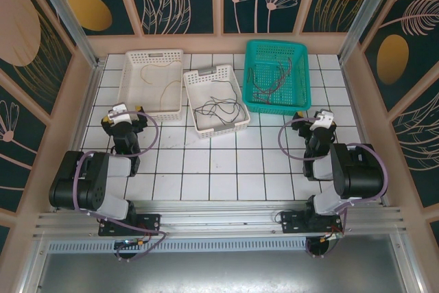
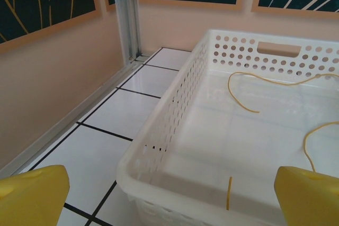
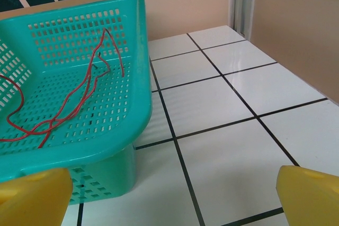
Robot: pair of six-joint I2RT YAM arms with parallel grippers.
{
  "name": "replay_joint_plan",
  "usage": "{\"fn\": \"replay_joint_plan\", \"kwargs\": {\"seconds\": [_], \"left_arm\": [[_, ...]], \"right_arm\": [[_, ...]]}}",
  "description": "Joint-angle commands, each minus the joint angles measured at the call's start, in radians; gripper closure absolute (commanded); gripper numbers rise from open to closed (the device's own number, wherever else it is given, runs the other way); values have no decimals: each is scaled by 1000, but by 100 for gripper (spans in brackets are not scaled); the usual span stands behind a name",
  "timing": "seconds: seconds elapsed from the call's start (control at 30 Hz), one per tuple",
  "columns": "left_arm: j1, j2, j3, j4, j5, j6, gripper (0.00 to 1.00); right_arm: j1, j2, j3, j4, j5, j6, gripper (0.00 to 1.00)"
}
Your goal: Untangle the cables
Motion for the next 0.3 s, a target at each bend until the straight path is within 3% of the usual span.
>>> {"fn": "replay_joint_plan", "kwargs": {"seconds": [0.0, 0.27], "left_arm": [[4, -3, 5, 30, 13, -4, 1], [4, -7, -1, 36, 14, -3, 1]], "right_arm": [[5, -1, 17, 37, 14, -6, 1], [6, 0, 17, 37, 15, -6, 1]]}}
